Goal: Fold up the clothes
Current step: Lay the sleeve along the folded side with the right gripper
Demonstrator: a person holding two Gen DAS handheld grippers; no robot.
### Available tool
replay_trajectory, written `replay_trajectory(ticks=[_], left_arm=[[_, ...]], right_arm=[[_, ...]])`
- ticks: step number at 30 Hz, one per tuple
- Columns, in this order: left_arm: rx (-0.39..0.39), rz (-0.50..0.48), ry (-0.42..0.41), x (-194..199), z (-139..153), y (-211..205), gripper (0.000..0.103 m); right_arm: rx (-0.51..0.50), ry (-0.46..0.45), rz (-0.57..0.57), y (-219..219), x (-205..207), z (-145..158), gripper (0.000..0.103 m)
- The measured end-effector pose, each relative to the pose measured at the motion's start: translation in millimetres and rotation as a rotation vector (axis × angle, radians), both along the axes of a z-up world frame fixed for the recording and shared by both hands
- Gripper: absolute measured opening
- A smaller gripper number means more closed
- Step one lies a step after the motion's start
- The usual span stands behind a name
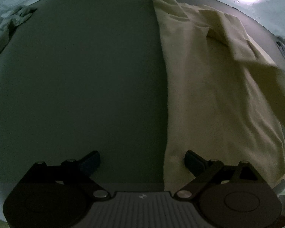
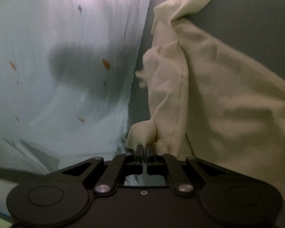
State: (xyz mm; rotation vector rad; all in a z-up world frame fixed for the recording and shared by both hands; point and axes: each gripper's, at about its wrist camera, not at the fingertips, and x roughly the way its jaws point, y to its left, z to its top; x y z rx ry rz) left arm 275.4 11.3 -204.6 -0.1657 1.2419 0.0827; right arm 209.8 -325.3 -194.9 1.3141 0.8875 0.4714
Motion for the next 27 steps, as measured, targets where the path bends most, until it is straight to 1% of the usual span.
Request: replay_trajectory(ticks=[3,7,11,13,16,20,23,26,27], left_arm=[[-0.008,0.009,-0.002,-7,1,4,0.096],[-0.013,0.014,0.001,-15,2,7,0.096],[-0.022,0.014,-0.003,-18,2,9,0.096],[-0.026,0.014,-0.004,-19,1,11,0.096],[-0.035,0.015,-0.004,-20,-1,13,0.096],[-0.044,0.019,-0.005,-19,-1,14,0.096],[-0.042,0.025,-0.011,-18,0,13,0.096],[-0.050,0.032,-0.016,-18,1,15,0.096],[-0.051,0.035,-0.016,-19,2,16,0.096]], right_arm=[[-0.031,-0.003,0.057,11,-4,1,0.003],[-0.047,0.008,0.105,22,-7,-3,0.003],[-0.099,0.013,0.168,33,-11,-5,0.003],[-0.136,0.031,0.195,37,-11,-9,0.003],[-0.220,0.069,0.246,41,-19,-14,0.004],[-0.285,0.127,0.281,44,-22,-19,0.009],[-0.249,0.070,0.260,39,-23,-10,0.017],[-0.151,-0.041,0.195,29,-24,-1,0.018],[-0.114,-0.060,0.169,25,-24,-1,0.019]])
